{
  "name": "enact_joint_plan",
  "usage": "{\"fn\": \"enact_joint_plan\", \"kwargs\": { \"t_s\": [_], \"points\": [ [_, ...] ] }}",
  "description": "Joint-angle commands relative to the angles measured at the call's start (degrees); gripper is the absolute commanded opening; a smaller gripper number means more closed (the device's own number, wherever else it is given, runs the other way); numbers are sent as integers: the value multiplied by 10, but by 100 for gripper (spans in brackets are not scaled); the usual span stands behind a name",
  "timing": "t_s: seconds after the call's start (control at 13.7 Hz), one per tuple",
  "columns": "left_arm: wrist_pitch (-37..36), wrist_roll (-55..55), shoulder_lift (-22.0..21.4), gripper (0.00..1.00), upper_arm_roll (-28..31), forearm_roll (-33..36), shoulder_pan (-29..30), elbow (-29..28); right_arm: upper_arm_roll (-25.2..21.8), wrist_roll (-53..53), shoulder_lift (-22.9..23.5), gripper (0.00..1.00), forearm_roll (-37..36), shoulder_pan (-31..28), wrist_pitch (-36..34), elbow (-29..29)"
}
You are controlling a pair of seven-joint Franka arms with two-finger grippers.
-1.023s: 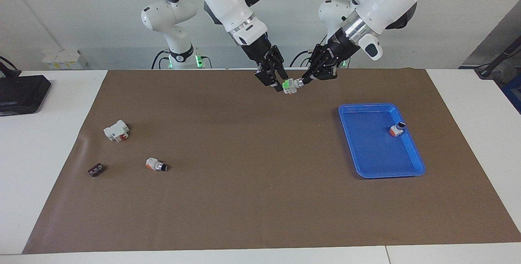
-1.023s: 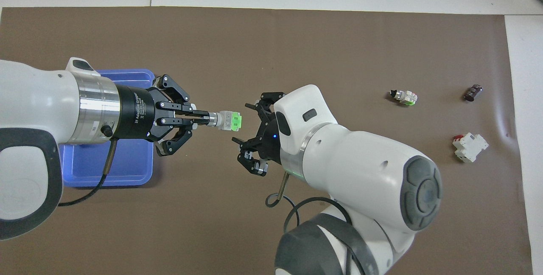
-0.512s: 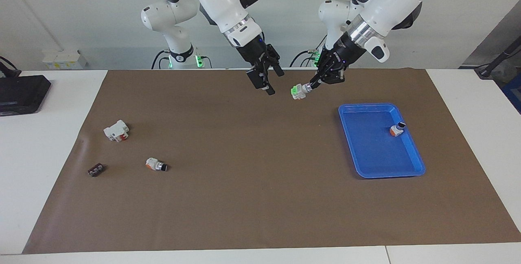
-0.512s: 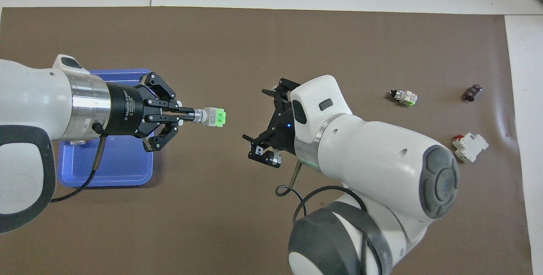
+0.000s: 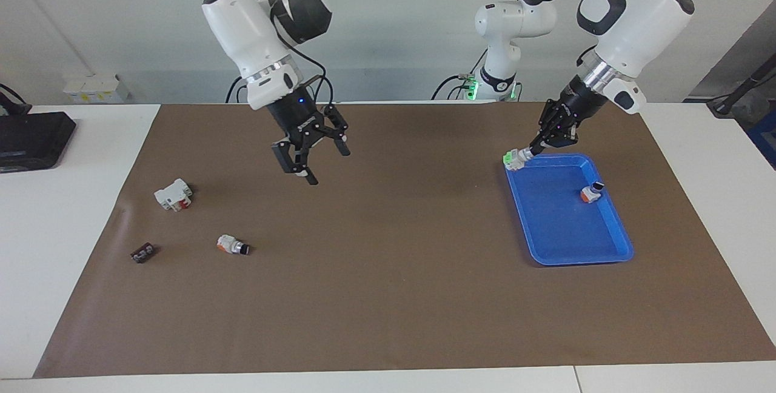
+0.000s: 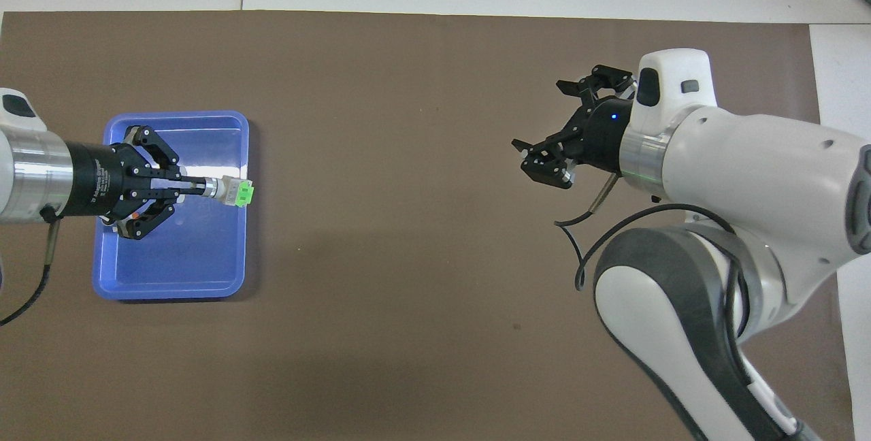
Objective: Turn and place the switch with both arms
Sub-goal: 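Lower the switch into the blue tray with the left gripper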
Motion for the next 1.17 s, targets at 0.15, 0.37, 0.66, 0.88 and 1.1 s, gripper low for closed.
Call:
{"fn": "enact_joint_plan", "kwargs": {
  "t_s": [0.15,0.37,0.66,0.88,1.1],
  "points": [
    [101,137,1,0,-7,69,21,-76,5,22,-1,100,-37,-91,-24,0],
    [137,219,40,0,-7,79,45,-84,5,122,0,100,-91,-130,-25,10],
    [192,288,71,0,-7,166,57,-91,5,260,0,100,-169,-151,-77,36],
    [246,357,86,0,-7,176,67,-91,5,362,0,100,-218,-163,-160,81],
    [261,462,95,0,-7,176,79,-92,1,449,-4,100,-227,-168,-241,115]
  ]
}}
